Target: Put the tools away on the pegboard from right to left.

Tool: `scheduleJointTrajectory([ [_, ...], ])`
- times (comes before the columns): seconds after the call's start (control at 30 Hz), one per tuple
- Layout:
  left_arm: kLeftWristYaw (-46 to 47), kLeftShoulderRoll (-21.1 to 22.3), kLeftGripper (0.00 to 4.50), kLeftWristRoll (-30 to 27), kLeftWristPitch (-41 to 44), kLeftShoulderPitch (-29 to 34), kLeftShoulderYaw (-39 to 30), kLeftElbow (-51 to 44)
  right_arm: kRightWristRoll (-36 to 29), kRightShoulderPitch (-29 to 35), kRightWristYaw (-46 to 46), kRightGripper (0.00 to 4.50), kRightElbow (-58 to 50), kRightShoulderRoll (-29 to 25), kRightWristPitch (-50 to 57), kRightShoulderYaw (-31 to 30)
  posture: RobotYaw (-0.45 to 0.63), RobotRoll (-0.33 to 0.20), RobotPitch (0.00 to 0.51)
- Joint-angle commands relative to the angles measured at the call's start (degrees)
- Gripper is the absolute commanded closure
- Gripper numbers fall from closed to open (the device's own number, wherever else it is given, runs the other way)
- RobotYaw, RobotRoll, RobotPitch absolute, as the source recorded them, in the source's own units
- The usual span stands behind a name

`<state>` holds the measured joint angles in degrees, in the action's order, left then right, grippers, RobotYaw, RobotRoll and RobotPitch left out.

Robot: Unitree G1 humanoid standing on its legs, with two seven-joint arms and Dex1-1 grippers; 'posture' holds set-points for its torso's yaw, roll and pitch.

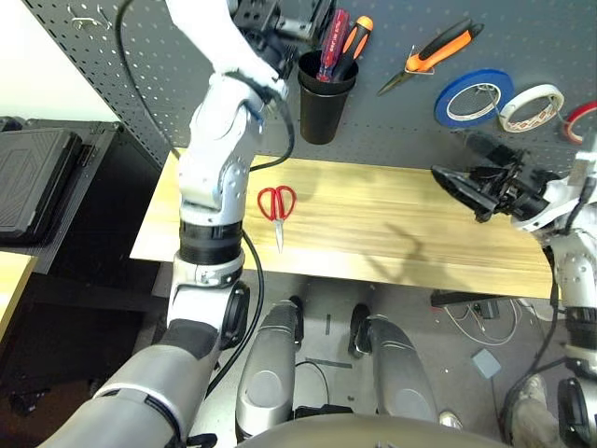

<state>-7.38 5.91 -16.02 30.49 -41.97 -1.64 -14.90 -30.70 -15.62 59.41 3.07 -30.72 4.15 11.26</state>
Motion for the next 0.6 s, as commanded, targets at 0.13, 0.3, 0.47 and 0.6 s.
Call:
scheduleJointTrajectory([
  [0.13,0.1,0.4,0.03,1.5,3.5,8.9,4.0,-6.0,6.6,1.1,-2.7,0.0,2.4,1.2,-0.6,-5.6,0.19,0.0,0.252],
  [0.3,0.0,1.1,0.03,3.4,2.7,15.9,5.5,-5.6,10.8,0.4,-3.5,0.0,6.1,1.7,-1.3,-8.9,0.21,0.0,0.256],
  [0.47,1.7,2.2,0.03,7.6,2.3,20.6,6.5,-1.9,14.6,-0.2,-4.2,0.0,9.1,2.4,-2.6,-11.8,0.22,0.0,0.257],
  [0.6,2.5,2.8,0.03,10.4,2.7,22.7,6.8,2.5,16.5,-0.5,-4.6,0.0,10.9,3.0,-3.9,-13.4,0.22,0.0,0.258],
])
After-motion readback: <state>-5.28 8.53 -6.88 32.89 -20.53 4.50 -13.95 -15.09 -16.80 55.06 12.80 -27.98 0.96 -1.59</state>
